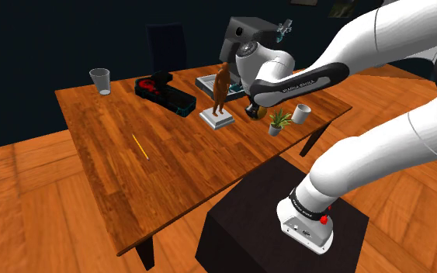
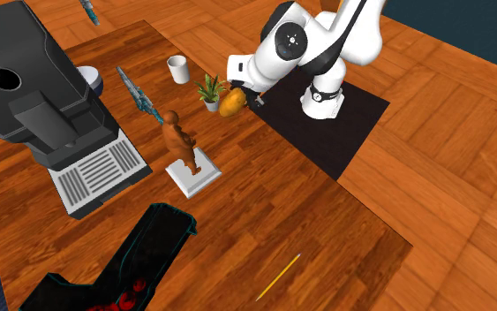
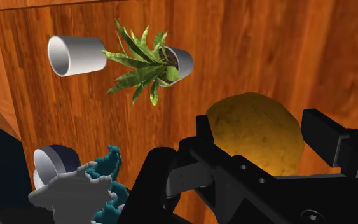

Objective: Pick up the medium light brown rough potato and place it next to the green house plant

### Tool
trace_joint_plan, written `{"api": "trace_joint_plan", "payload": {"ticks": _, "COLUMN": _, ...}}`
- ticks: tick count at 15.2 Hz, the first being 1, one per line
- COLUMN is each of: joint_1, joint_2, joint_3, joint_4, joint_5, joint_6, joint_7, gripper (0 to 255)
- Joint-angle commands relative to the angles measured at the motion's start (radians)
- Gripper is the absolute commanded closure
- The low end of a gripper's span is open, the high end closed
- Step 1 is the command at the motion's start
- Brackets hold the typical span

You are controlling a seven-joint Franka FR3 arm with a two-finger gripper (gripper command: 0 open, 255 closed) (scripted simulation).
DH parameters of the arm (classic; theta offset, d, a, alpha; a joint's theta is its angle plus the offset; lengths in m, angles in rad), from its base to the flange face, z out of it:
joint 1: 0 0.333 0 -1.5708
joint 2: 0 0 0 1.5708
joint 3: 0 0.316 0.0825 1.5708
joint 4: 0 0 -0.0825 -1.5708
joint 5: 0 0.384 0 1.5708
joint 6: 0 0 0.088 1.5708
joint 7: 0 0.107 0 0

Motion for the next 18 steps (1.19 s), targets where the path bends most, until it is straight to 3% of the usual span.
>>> {"api": "trace_joint_plan", "payload": {"ticks": 1, "joint_1": -0.004, "joint_2": 0.022, "joint_3": -0.001, "joint_4": -0.008, "joint_5": -0.013, "joint_6": 0.026, "joint_7": 0.018, "gripper": 255}}
{"api": "trace_joint_plan", "payload": {"ticks": 18, "joint_1": -0.043, "joint_2": 0.229, "joint_3": 0.0, "joint_4": -0.058, "joint_5": -0.16, "joint_6": 0.23, "joint_7": 0.215, "gripper": 255}}
